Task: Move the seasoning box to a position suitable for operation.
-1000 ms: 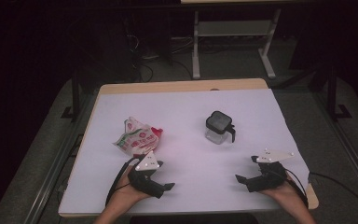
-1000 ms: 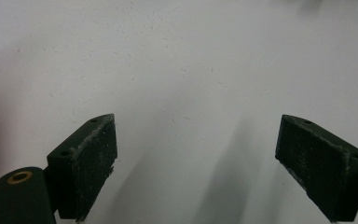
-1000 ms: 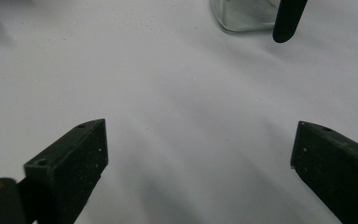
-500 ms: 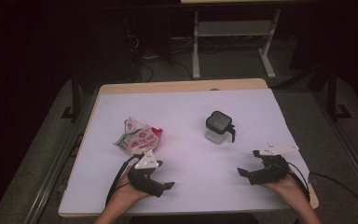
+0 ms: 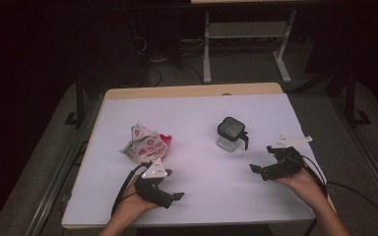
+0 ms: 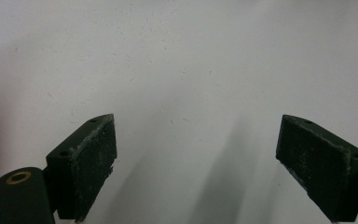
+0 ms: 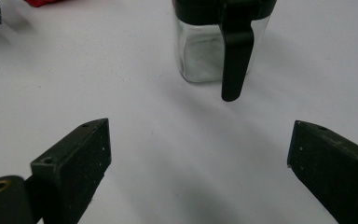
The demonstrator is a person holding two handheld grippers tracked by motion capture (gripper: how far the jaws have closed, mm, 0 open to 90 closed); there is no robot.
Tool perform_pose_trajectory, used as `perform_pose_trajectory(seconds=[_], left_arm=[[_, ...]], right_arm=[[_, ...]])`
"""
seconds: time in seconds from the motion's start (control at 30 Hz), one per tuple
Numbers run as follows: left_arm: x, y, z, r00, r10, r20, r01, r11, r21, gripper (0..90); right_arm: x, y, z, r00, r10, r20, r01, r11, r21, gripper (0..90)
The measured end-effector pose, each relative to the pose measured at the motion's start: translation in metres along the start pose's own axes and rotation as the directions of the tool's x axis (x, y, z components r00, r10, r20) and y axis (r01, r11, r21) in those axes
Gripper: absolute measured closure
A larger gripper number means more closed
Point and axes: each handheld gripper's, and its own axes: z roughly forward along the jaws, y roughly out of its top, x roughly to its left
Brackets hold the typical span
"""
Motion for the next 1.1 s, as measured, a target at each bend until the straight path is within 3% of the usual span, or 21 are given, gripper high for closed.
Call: perform_pose_trajectory(seconds=[0.27,0.53,0.63,0.97,1.1], left_arm=[[-0.001,0.000,0.000,1.0000,0.003,0.005,-0.003,1.0000,-0.001,12.0],[-0.002,0.000,0.001,0.9998,0.012,0.016,-0.012,0.9999,-0.001,12.0],[-0.002,0.000,0.001,0.9998,0.010,0.019,-0.010,0.9999,-0.003,12.0],[-0.002,0.000,0.000,0.9995,0.004,0.031,-0.004,1.0000,-0.006,12.1],[-0.002,0.000,0.001,0.9992,0.005,0.039,-0.005,1.0000,-0.005,12.1]], right_arm=[[-0.008,0.026,0.005,0.9996,-0.021,-0.018,0.022,0.998,0.062,5.1],[-0.010,0.047,0.008,0.9983,-0.054,-0.020,0.055,0.995,0.078,4.2],[-0.012,0.052,0.007,0.9987,-0.045,-0.024,0.047,0.995,0.083,4.1],[-0.017,0.081,0.018,0.9956,-0.089,-0.030,0.092,0.985,0.147,4.6],[-0.017,0.093,0.025,0.9924,-0.109,-0.057,0.118,0.975,0.191,4.6]])
